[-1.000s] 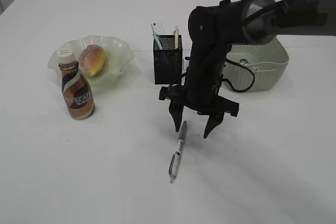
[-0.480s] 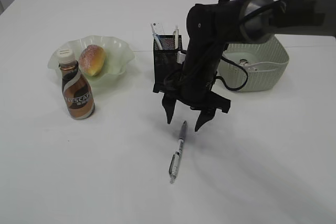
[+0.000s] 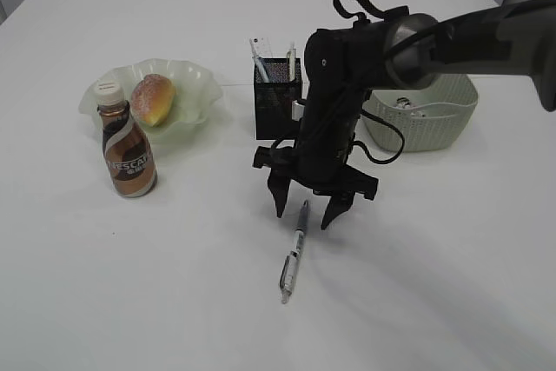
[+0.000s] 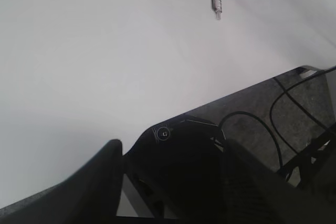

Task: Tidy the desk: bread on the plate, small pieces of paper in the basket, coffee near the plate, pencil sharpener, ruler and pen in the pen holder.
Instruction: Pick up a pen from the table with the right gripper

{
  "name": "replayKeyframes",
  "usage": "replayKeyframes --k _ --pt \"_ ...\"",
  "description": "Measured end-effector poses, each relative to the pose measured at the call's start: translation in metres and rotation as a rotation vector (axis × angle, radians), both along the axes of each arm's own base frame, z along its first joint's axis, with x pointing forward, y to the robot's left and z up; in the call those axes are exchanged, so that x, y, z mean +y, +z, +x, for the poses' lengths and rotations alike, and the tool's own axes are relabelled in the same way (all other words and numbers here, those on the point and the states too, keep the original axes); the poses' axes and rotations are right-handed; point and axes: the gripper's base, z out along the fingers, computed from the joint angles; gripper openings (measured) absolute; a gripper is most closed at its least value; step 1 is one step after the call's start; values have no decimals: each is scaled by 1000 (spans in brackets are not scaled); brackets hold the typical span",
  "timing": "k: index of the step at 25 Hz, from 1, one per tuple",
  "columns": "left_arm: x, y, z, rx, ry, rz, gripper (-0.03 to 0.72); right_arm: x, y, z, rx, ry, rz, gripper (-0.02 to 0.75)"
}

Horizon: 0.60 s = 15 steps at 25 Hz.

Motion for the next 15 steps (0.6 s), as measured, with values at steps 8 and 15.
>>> replayKeyframes --k 8,15 --pt "-1 0 0 4 -2 -10 433 -4 -3 2 -20 23 -42 519" --pt "-1 0 0 4 -2 -10 433 -4 -3 2 -18 26 -47 518"
